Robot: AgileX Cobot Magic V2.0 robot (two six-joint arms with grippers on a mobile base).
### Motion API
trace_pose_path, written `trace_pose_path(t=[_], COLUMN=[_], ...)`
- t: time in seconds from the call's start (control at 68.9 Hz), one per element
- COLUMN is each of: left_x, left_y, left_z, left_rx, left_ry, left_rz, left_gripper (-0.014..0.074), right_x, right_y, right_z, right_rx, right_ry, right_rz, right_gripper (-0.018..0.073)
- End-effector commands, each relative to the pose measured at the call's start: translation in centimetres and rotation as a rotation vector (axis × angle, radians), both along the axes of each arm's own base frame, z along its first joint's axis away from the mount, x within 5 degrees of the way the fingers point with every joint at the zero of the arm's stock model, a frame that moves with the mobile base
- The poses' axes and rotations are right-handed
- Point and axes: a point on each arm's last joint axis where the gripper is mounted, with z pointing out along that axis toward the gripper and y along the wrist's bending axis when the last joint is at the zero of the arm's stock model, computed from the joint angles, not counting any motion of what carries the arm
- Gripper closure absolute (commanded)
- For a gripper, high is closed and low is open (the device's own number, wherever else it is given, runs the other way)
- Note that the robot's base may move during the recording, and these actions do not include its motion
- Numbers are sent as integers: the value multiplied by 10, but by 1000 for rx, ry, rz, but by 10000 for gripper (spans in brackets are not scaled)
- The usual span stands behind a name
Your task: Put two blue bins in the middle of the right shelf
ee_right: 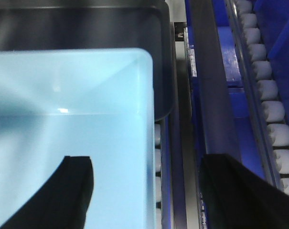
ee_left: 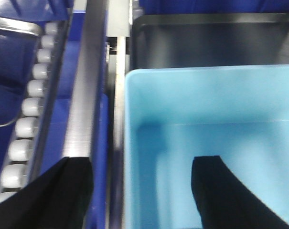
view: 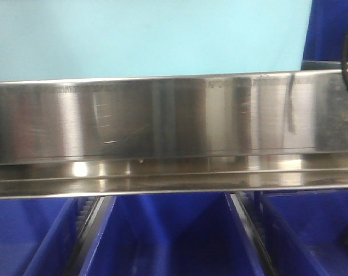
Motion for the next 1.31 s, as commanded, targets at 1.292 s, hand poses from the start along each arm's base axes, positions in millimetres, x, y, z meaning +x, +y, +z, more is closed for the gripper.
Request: trace_pose_path(t=[1.292], left_x=[3], left_y=[10], left_z=[-13], left_rx=[-124], left_ry=[160], left_rz=[-1], left_gripper=[237], right_x=[-8], right_y=[1], right_z=[3], right_rx=[36], right_ry=[60], right_rz=[67], right_gripper=[198])
